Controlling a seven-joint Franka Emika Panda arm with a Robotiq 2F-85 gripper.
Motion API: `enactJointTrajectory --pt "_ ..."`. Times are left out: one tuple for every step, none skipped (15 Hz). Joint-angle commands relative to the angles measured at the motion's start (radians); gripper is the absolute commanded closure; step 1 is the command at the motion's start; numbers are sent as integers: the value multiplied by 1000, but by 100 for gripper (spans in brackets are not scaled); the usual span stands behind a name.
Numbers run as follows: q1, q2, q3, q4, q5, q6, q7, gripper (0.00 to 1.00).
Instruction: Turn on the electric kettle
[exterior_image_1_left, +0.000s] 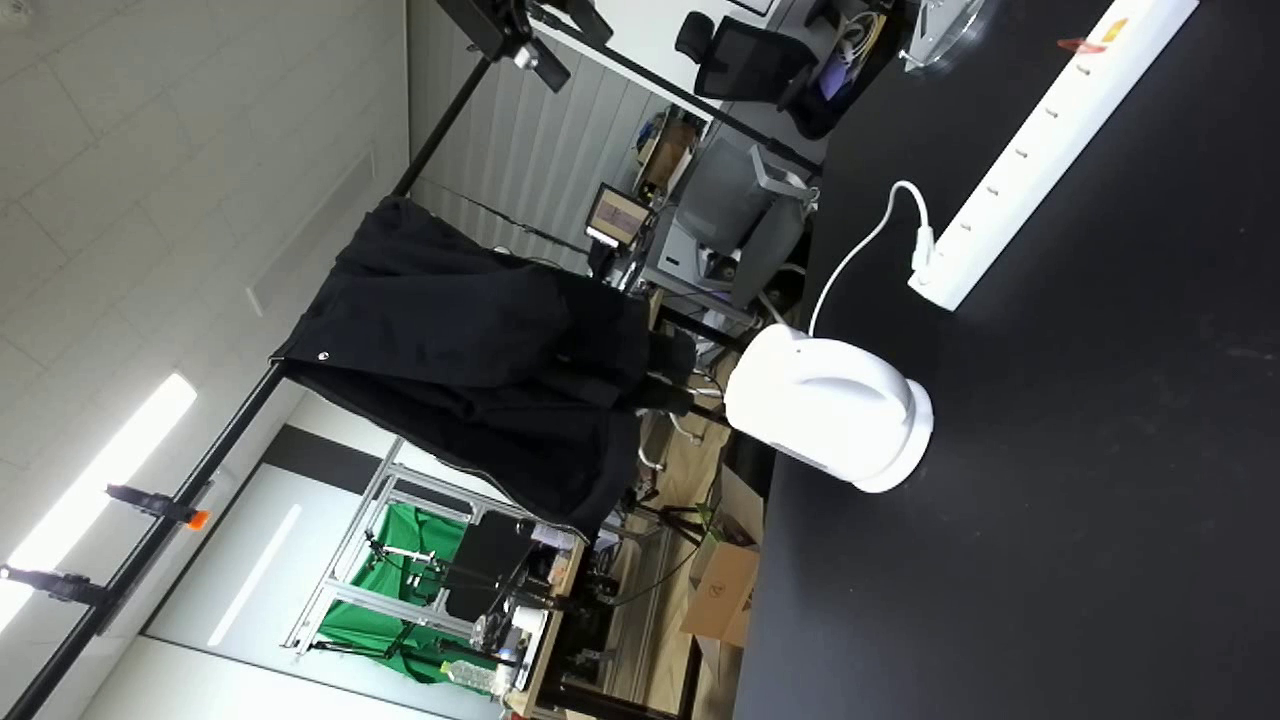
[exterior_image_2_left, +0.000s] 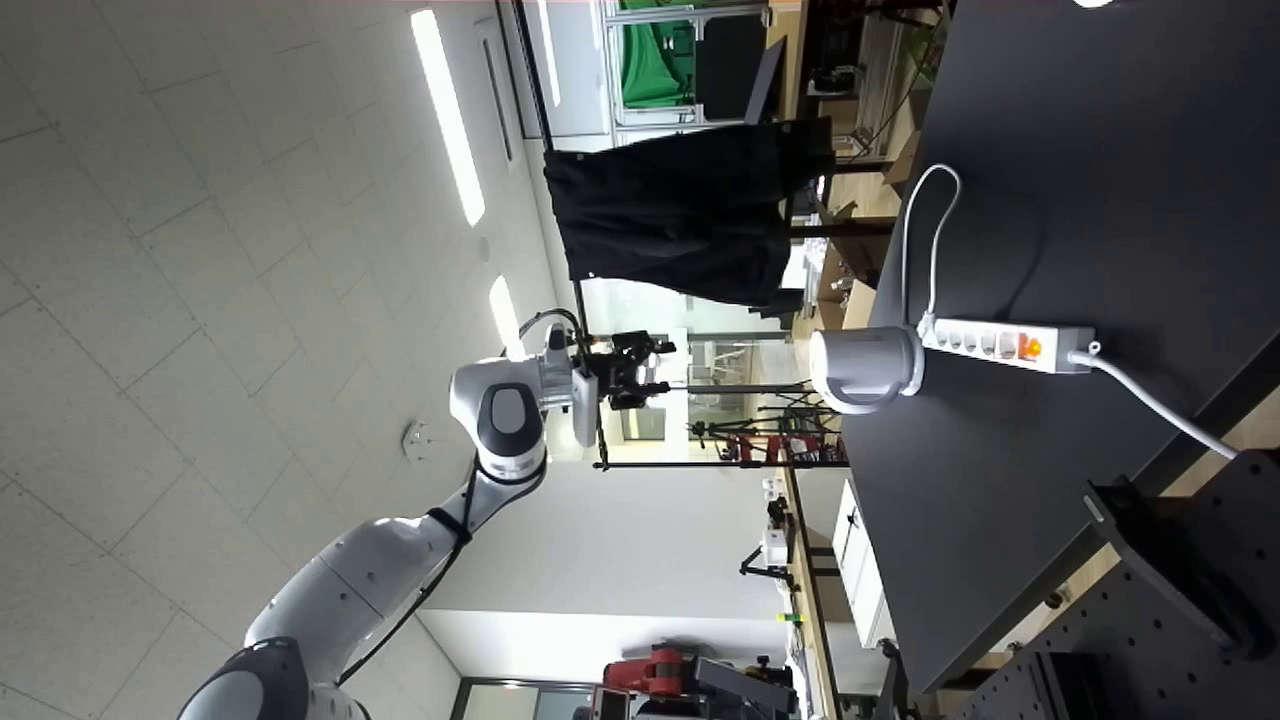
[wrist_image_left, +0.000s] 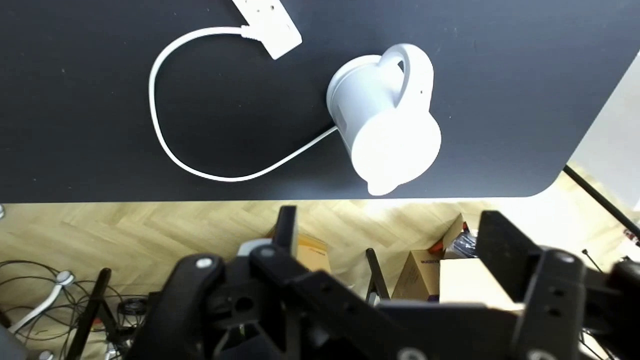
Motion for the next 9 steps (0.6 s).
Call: enactJointTrajectory --pt "9 83 36 50 85 58 -48 41" --pt "10 99 51 52 99 83 -51 47" --pt "12 119 67 57 107 104 -50 54" --pt "15 135 82 60 107 131 -44 62" --pt "18 151 95 63 104 155 -35 68" --pt "22 172 108 66 88 186 -20 75" --pt "26 192 119 72 69 201 -4 82" --pt "27 208 127 76 53 209 6 88" --pt "27 222 130 83 24 187 25 96"
